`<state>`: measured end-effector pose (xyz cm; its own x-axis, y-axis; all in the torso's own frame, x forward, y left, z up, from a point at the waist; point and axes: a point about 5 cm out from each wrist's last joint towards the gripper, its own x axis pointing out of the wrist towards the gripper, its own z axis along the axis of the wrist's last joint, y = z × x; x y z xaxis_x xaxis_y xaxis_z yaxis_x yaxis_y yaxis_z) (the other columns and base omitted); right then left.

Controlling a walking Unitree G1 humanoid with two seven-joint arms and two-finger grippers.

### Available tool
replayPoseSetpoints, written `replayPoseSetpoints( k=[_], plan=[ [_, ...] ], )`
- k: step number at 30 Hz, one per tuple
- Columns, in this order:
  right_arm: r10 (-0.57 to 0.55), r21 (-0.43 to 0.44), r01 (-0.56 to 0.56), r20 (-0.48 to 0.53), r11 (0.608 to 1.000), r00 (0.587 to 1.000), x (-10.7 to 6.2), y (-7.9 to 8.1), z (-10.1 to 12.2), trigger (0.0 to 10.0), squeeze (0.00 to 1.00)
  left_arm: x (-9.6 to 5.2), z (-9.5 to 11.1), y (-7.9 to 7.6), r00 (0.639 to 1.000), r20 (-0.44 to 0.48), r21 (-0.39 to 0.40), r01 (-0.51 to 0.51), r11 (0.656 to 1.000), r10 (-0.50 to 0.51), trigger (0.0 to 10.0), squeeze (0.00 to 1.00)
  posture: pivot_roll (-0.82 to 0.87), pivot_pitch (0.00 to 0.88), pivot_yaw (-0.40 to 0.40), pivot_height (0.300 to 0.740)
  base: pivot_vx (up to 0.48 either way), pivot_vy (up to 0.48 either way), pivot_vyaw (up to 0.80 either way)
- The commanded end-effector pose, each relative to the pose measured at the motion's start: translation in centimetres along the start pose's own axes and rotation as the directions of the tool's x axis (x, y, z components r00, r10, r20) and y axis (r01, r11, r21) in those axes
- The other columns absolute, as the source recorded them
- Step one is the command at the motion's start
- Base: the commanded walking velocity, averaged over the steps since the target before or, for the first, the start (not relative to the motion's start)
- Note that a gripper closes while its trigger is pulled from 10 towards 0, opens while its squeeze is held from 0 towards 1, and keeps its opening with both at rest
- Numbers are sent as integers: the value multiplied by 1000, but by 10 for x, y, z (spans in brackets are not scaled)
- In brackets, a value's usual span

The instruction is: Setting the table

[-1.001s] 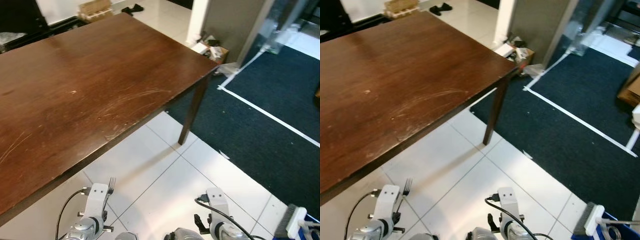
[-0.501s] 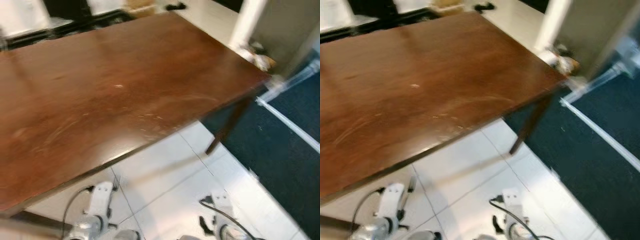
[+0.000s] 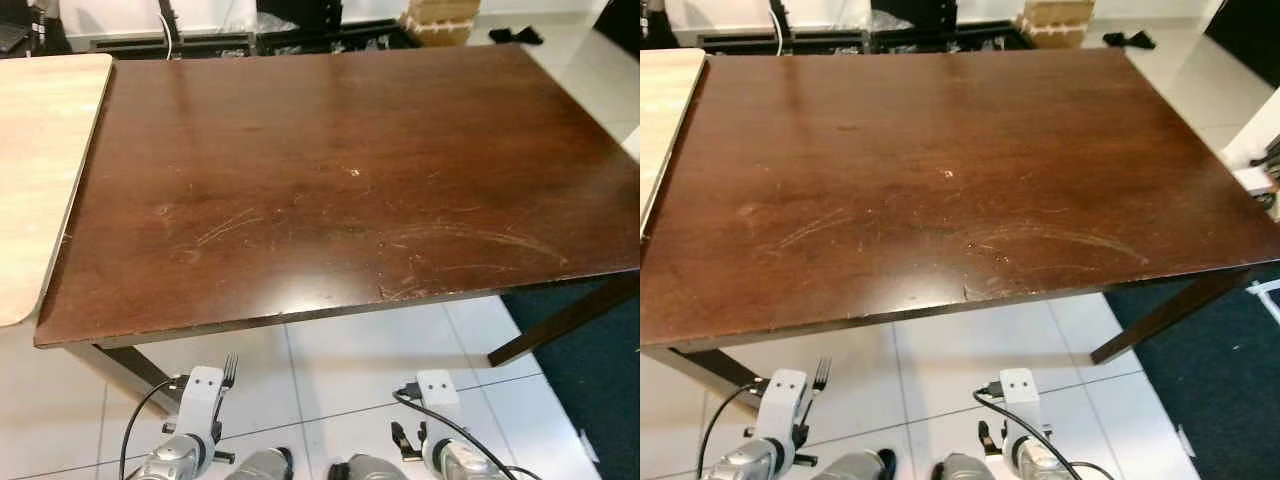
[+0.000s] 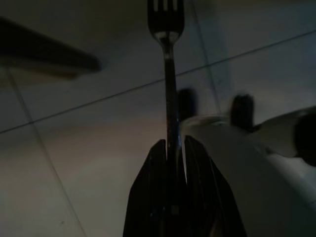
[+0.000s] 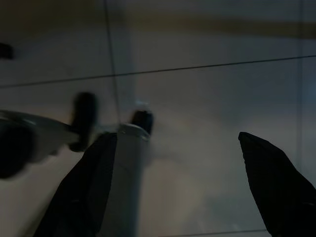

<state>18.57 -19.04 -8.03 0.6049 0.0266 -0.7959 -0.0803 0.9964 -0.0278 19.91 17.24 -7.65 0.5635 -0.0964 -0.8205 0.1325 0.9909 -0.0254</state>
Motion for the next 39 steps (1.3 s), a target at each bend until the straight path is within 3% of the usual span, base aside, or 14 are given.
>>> replayPoseSetpoints(
  k=[1, 10, 22, 28, 39],
  plan=[
    [7, 4, -7, -14, 1000, 1000, 0, 3, -3, 10000, 0, -1, -10, 2, 999, -34, 4, -4, 1000, 4, 10000, 0, 32, 91, 3, 740, 0, 0, 800],
    [2, 24, -2, -9, 1000, 1000, 0, 3, -2, 10000, 0, -1, -9, 2, 999, -35, 8, -2, 1000, 2, 10000, 0, 31, 92, 4, 740, 0, 0, 800],
    [0, 32, 1, -18, 999, 1000, 0, 3, -3, 10000, 0, -1, -6, 0, 1000, -19, 12, 10, 1000, -10, 10000, 0, 28, 94, 3, 740, 0, 0, 0],
    [1, 36, -1, -15, 999, 1000, 0, 4, -2, 10000, 0, -1, -5, -2, 999, -17, 14, 28, 1000, -28, 10000, 0, 24, 92, 4, 740, 0, -480, 0],
    [2, 37, -1, -18, 999, 1000, 0, 3, -3, 10000, 0, 0, -3, -1, 1000, 0, 1, 14, 1000, -14, 10000, 0, 21, 88, 1, 740, 0, 0, 0]
  ],
)
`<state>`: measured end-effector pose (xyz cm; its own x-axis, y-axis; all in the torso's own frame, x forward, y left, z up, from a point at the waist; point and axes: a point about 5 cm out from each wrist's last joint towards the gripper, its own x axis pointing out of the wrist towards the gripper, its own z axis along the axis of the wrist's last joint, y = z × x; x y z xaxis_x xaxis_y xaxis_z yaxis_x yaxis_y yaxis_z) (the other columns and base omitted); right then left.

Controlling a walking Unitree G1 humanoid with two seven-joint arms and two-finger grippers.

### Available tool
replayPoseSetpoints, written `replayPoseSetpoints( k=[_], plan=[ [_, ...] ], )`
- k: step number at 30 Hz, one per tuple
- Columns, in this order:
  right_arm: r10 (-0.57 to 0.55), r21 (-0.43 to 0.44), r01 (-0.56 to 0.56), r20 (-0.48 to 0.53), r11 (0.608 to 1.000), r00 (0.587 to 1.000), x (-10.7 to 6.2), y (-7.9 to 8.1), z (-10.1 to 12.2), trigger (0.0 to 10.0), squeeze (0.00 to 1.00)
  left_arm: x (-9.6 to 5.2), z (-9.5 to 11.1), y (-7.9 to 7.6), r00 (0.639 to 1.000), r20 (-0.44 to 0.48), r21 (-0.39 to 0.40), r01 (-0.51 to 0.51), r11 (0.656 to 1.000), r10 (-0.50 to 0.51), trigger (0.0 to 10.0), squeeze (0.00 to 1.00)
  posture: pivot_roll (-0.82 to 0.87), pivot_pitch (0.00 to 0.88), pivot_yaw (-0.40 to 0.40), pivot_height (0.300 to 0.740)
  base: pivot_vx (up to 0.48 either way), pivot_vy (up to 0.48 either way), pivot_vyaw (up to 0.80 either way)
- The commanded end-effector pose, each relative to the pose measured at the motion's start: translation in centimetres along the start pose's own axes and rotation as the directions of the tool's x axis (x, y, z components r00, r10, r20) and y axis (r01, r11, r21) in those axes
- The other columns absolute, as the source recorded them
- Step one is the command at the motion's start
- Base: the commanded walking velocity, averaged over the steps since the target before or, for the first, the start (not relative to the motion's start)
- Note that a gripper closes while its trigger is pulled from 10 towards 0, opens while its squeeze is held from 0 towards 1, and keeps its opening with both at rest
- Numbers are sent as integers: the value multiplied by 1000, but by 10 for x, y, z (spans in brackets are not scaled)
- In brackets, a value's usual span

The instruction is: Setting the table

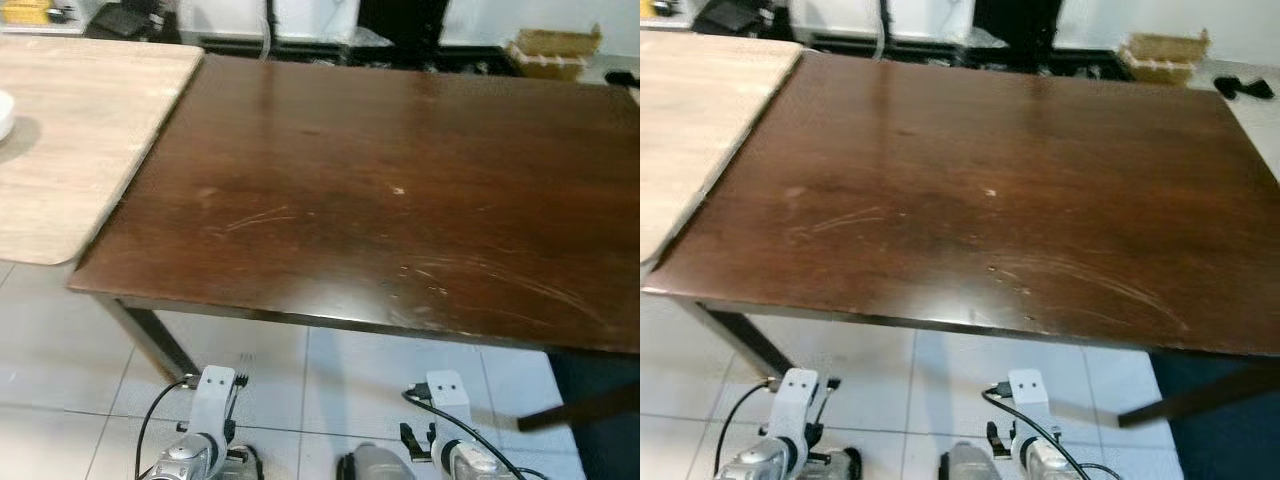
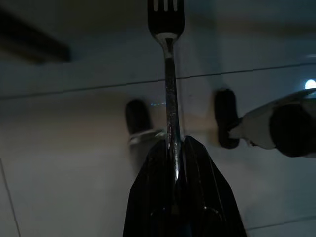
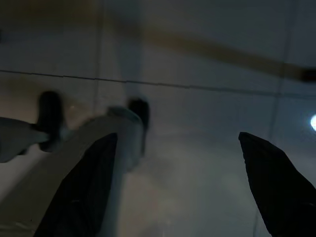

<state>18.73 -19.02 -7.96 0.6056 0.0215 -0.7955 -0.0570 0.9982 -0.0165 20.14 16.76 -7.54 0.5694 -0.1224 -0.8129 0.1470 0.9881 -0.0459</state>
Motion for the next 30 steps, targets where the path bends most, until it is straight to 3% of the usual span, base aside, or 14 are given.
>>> replayPoseSetpoints(
  k=[1, 10, 19, 22, 23, 25, 27, 30],
  plan=[
    [7, 12, -7, -18, 1000, 1000, 0, 3, -5, 10000, 0, -2, -6, 4, 1000, -12, 0, -12, 1000, 12, 10000, 0, 21, 87, 1, 740, 0, 0, 0],
    [9, 12, -9, -17, 1000, 1000, 0, 3, -4, 10000, 0, -3, -9, 10, 999, -14, 4, -39, 999, 39, 10000, 0, 22, 81, 0, 740, 0, 0, 0],
    [14, 6, -14, -17, 1000, 1000, -1, 2, -5, 10000, 0, -9, -19, 23, 999, -22, 79, -32, 996, 34, 10000, 0, 23, 76, -7, 740, 0, 0, 0],
    [17, 4, -17, -15, 1000, 1000, -1, 1, -5, 10000, 0, -13, -20, 31, 999, -2, 147, -31, 989, 32, 10000, 0, 24, 72, -10, 740, 0, 0, 0],
    [18, 3, -18, -12, 1000, 1000, -1, 1, -4, 10000, 0, -16, -17, 34, 1000, 28, 270, 2, 963, -10, 10000, 0, 25, 71, -11, 740, 0, 0, 0],
    [19, 2, -19, -11, 1000, 1000, -1, 1, -4, 10000, 0, -17, -16, 35, 999, 36, 316, 17, 949, -30, 10000, 0, 25, 71, -11, 740, 0, 0, 0],
    [20, 0, -20, -10, 1000, 1000, -1, 0, -4, 10000, 0, -21, -12, 40, 996, 47, 396, 55, 917, -80, 10000, 0, 35, 74, -19, 740, 0, 0, 0],
    [28, -6, -28, -10, 1000, 1000, -1, 1, -3, 10000, 0, -27, -8, 47, 987, 36, 528, 113, 842, -154, 10000, 0, 44, 81, -28, 740, 0, 0, 0]
  ],
)
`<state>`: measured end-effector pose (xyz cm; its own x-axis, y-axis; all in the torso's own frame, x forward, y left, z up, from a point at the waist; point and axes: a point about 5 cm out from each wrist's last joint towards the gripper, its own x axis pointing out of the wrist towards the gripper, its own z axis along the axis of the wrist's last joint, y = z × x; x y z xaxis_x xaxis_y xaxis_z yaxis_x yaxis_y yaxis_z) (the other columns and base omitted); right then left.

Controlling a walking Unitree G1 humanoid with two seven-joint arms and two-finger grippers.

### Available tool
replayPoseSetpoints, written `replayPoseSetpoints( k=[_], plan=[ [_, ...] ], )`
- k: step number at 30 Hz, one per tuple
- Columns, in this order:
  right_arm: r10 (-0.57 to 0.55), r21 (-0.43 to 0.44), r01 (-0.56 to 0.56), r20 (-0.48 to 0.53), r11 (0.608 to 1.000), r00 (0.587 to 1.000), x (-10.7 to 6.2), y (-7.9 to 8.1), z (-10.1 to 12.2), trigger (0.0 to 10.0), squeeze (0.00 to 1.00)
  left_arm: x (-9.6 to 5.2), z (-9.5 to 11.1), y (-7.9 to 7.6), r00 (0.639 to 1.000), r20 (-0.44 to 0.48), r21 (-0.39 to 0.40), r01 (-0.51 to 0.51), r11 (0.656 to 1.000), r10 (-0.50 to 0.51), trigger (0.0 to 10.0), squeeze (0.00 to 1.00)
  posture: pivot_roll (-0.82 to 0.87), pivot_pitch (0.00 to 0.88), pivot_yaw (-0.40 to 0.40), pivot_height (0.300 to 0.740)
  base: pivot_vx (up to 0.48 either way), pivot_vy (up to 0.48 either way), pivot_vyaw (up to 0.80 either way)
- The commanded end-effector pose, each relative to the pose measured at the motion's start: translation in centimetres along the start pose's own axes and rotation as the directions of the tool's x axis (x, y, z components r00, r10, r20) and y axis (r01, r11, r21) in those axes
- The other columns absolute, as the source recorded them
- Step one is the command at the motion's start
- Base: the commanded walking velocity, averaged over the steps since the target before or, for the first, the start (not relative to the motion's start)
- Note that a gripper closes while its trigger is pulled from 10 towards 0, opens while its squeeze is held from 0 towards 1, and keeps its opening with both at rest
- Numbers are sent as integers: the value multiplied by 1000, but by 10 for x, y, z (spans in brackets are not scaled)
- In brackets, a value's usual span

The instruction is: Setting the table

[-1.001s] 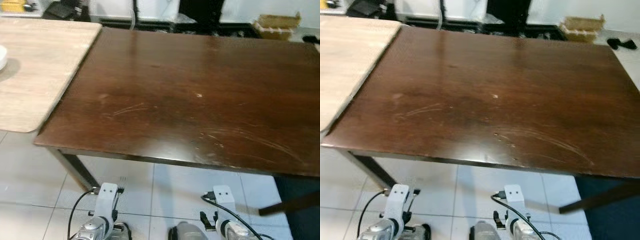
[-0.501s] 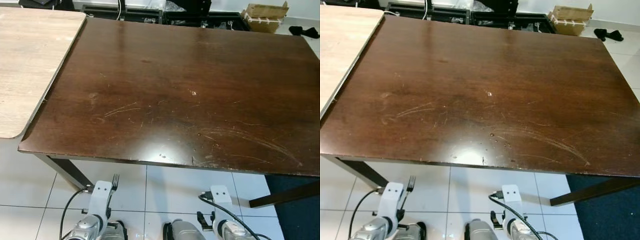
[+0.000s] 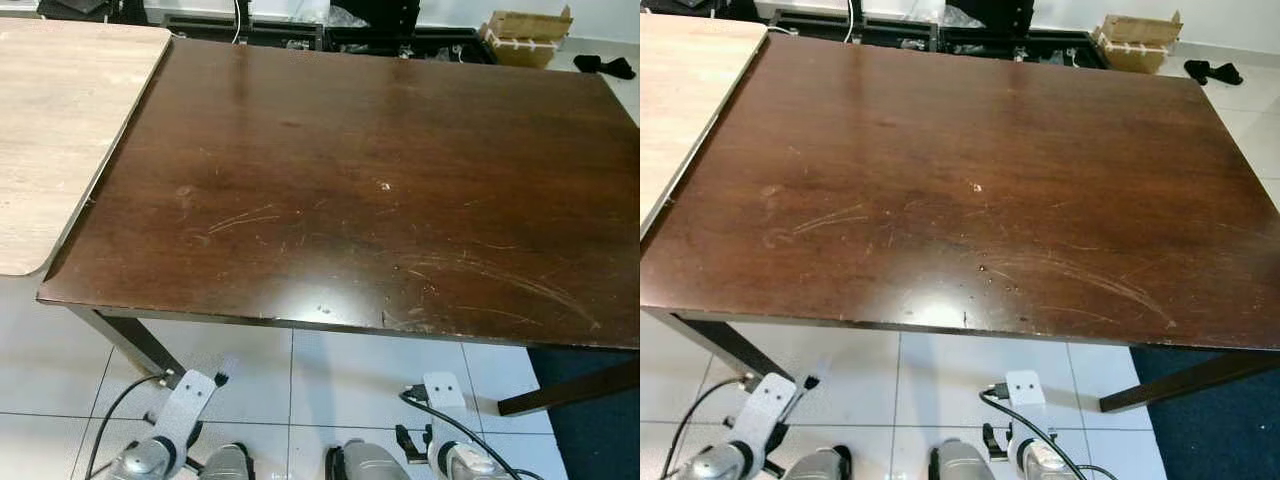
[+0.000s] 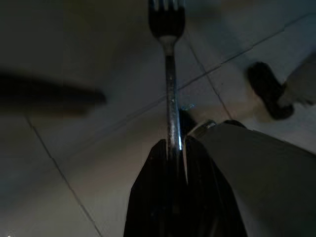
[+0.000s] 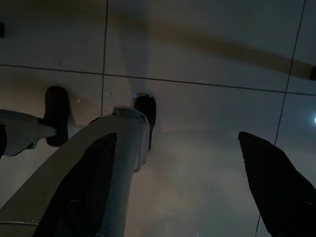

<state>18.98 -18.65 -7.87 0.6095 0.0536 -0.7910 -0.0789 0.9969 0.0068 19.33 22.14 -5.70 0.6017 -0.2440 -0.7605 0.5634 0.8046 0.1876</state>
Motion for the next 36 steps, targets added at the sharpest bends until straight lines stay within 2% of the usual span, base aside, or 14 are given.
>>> replayPoseSetpoints(
  k=[1, 4, 6, 7, 10, 12, 13, 16, 20, 25, 26, 27, 35, 36],
  plan=[
    [-3, -4, 3, -18, 1000, 1000, -1, -3, -5, 10000, 0, -2, -5, -6, 998, -9, 58, 60, 996, -60, 10000, 0, 44, 81, -28, 740, 0, 0, 0],
    [2, -6, -3, -17, 1000, 1000, -1, -2, -4, 10000, 0, -8, -2, -3, 991, 4, 175, 132, 976, -135, 10000, 0, 46, 83, -29, 740, 0, 0, 0],
    [3, -6, -3, -16, 1000, 1000, -1, -1, -4, 10000, 0, -10, -2, -2, 987, 6, 204, 153, 967, -158, 10000, 0, 46, 83, -28, 740, 0, 0, 0],
    [5, -5, -5, -15, 1000, 1000, -1, -1, -4, 10000, 0, -15, 4, 0, 973, 41, 255, 208, 944, -226, 10000, 0, 45, 84, -26, 740, 0, 0, 0],
    [6, -4, -6, -14, 1000, 1000, -1, -1, -4, 10000, 0, -17, 6, 1, 967, 54, 271, 227, 935, -250, 10000, 0, 45, 85, -26, 740, 0, 0, 0],
    [7, -2, -7, -12, 1000, 1000, -1, -1, -4, 10000, 0, -27, 16, 3, 931, 116, 297, 299, 907, -345, 10000, 0, 45, 85, -28, 740, 0, 0, 0],
    [7, -2, -7, -12, 1000, 1000, -1, -1, -4, 10000, 0, -27, 16, 3, 931, 116, 297, 299, 907, -345, 10000, 0, 45, 85, -28, 740, 0, 0, 0],
    [9, -3, -9, -12, 1000, 1000, -1, -2, -4, 10000, 0, -38, 27, 6, 891, 183, 317, 346, 883, -415, 10000, 0, 46, 86, -34, 740, 0, 0, 0],
    [9, -4, -9, -13, 1000, 1000, -1, -2, -4, 10000, 0, -42, 31, 7, 876, 203, 326, 360, 874, -437, 10000, 0, 46, 87, -36, 740, 0, 0, 0],
    [7, -6, -7, -10, 1000, 1000, -2, -6, -3, 10000, 0, -71, 55, 15, 782, 280, 401, 432, 808, -557, 10000, 0, 42, 86, -35, 740, 0, 0, 0],
    [7, -6, -7, -10, 1000, 1000, -2, -6, -3, 10000, 0, -71, 55, 15, 782, 280, 401, 432, 808, -557, 10000, 0, 42, 86, -35, 740, 0, 0, 0],
    [6, -4, -6, -8, 1000, 1000, -2, -6, -3, 10000, 0, -80, 61, 16, 760, 301, 409, 444, 798, -576, 10000, 0, 42, 87, -34, 740, 0, 0, 0],
    [6, -3, -6, -8, 1000, 1000, -2, -7, -3, 10000, 0, -99, 90, 30, 718, 428, 396, 397, 828, -549, 10000, 0, 47, 87, -37, 740, 0, 0, 0],
    [8, -3, -8, -7, 1000, 1000, -2, -6, -3, 10000, 0, -105, 107, 35, 686, 503, 381, 369, 848, -525, 10000, 0, 47, 87, -37, 740, 0, 0, 0]
  ],
)
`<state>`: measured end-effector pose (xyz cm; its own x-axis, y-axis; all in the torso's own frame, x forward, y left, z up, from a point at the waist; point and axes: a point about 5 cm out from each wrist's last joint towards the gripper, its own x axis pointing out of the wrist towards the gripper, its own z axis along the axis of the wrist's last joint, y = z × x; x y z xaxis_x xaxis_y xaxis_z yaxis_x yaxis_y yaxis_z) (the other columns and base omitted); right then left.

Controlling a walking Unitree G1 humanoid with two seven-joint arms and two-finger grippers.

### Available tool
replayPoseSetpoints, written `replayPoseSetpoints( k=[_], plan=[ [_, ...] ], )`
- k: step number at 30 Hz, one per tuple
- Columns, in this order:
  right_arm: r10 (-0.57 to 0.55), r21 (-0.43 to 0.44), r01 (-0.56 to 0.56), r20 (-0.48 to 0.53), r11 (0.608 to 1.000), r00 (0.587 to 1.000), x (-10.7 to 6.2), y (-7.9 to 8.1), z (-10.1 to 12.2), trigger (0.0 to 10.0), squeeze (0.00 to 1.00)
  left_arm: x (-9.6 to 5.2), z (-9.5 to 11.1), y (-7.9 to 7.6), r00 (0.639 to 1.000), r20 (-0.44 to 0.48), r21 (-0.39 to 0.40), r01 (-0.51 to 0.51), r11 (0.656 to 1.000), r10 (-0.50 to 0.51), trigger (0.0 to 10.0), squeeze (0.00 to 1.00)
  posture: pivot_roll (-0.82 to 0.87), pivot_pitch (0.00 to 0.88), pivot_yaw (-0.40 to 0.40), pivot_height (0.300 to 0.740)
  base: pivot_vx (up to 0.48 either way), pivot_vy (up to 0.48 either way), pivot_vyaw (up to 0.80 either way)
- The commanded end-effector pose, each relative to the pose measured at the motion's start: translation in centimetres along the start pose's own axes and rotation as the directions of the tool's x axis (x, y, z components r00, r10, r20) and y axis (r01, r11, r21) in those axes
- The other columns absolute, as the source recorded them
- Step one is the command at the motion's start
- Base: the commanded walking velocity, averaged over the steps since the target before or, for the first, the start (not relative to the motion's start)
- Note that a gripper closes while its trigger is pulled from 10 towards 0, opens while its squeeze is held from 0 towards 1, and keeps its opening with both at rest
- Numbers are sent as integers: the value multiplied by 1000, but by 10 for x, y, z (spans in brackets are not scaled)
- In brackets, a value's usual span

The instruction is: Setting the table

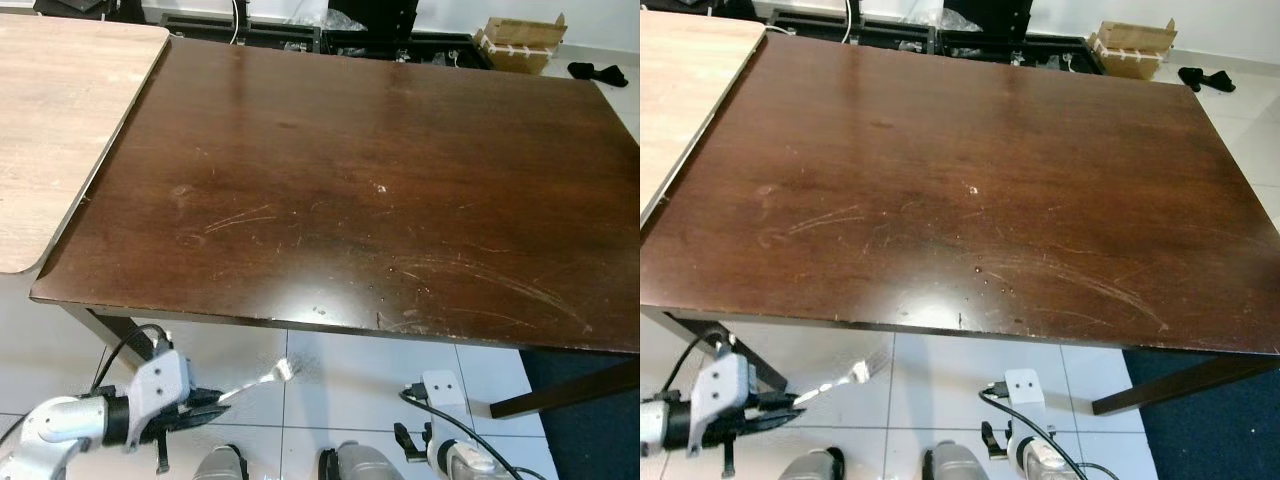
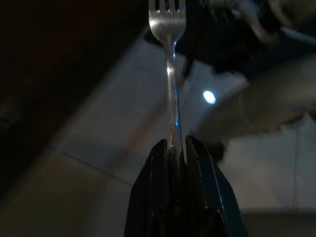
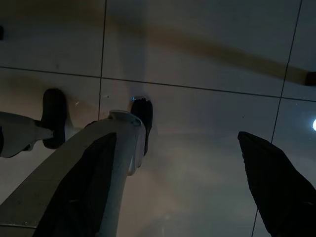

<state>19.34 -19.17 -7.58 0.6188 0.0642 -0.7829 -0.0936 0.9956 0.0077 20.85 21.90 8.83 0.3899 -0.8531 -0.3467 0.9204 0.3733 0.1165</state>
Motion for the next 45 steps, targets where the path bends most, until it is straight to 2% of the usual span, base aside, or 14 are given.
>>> replayPoseSetpoints(
  k=[1, 6, 9, 12, 14, 16, 20, 21, 24, 27, 34, 37, 39, 45],
  plan=[
    [-1, 8, 1, -20, 1000, 1000, -1, 0, -7, 10000, 0, 0, 13, 5, 998, 64, -7, -22, 1000, 23, 10000, 0, 47, 87, -37, 740, 0, 0, 0],
    [0, 10, 0, -16, 1000, 1000, -1, 1, -5, 10000, 0, 6, 43, 27, 970, 198, -20, -137, 990, 138, 10000, 0, 46, 85, -33, 740, 0, 0, 0],
    [0, 12, 0, -14, 1000, 1000, 0, 1, -4, 10000, 0, 11, 49, 48, 940, 197, -51, -272, 961, 277, 10000, 0, 43, 84, -31, 740, 0, 0, 0],
    [-3, 15, 3, -11, 1000, 1000, 0, 1, -4, 10000, 0, 19, 58, 71, 893, 138, -67, -423, 904, 428, 10000, 0, 41, 82, -28, 740, 0, 0, 0],
    [-4, 16, 4, -9, 1000, 1000, 0, 1, -3, 10000, 0, 22, 65, 80, 872, 129, -61, -469, 881, 472, 10000, 0, 38, 83, -27, 740, 0, 0, 0],
    [-6, 17, 6, -8, 1000, 1000, 0, 0, -2, 10000, 0, 30, 75, 97, 811, 112, -55, -571, 819, 574, 10000, 0, 39, 84, -29, 740, 0, 0, 0],
    [-7, 16, 7, -8, 1000, 1000, 0, 0, -2, 10000, 0, 42, 82, 114, 765, 83, -166, -621, 766, 639, 10000, 0, 40, 86, -31, 740, 0, 0, 0],
    [-6, 14, 6, -8, 1000, 1000, 0, 0, -2, 10000, 0, 52, 84, 128, 723, 13, -208, -674, 709, 691, 10000, 0, 37, 86, -32, 740, 0, 0, 0],
    [-6, 13, 6, -8, 1000, 1000, 0, 0, -2, 10000, 0, 59, 85, 134, 698, -28, -166, -709, 685, 715, 10000, 0, 37, 85, -32, 740, 0, 0, 0],
    [-8, 14, 8, -8, 1000, 1000, 0, 0, -2, 10000, 0, 84, 86, 136, 742, -115, -151, -670, 727, 660, 10000, 0, 34, 85, -32, 740, 0, 0, 0],
    [-11, 19, 11, -7, 1000, 1000, 0, 0, -2, 10000, 0, 94, 86, 137, 742, -164, -142, -670, 729, 650, 10000, 0, 23, 83, -14, 740, 0, 0, 0],
    [-17, 31, 17, -6, 999, 1000, 0, 1, -4, 10000, 0, 98, 87, 142, 715, -206, -169, -698, 695, 668, 10000, 0, 21, 79, -7, 740, 0, 0, 0],
    [-17, 37, 18, -8, 999, 1000, -1, 2, -6, 10000, 0, 94, 85, 148, 667, -236, -187, -745, 641, 706, 10000, 0, 24, 78, -7, 740, 0, 0, 0],
    [-12, 32, 12, -11, 999, 1000, -1, 3, -6, 10000, 0, 87, 78, 155, 614, -288, -190, -789, 585, 735, 10000, 0, 28, 73, -12, 740, 0, 0, 0]
  ],
)
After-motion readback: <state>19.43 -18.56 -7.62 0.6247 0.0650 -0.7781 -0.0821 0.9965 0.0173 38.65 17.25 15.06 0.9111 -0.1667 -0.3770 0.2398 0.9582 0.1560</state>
